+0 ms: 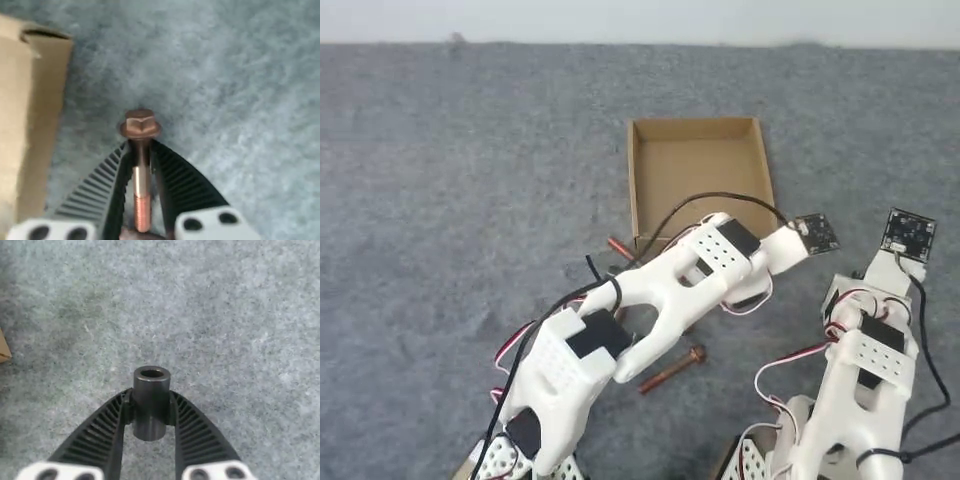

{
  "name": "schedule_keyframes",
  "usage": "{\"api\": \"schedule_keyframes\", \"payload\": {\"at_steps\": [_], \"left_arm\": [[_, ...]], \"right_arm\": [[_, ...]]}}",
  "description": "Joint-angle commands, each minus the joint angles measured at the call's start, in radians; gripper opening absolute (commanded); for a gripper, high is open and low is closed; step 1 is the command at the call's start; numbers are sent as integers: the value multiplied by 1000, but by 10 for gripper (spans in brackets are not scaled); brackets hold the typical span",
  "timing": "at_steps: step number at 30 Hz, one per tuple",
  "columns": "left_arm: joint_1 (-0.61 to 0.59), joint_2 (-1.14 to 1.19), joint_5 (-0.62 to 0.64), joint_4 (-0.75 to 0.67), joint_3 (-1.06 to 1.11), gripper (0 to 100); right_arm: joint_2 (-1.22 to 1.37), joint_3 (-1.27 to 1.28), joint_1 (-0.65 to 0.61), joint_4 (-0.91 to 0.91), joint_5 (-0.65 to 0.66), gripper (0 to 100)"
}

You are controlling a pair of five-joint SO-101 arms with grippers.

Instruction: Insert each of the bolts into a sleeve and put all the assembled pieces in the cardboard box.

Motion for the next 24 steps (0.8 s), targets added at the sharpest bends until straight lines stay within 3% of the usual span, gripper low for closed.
{"api": "schedule_keyframes", "payload": {"at_steps": [1,13,20,24], "left_arm": [[3,-31,-11,80,-45,11],[-110,-226,-9,249,-22,10],[-124,-440,60,187,162,10],[-209,-546,112,110,275,10]], "right_arm": [[-38,-8,-13,-21,-3,8],[-38,-8,-13,-21,-3,9],[-38,-6,-28,-19,-3,9],[-38,0,-35,-21,-2,9]]}}
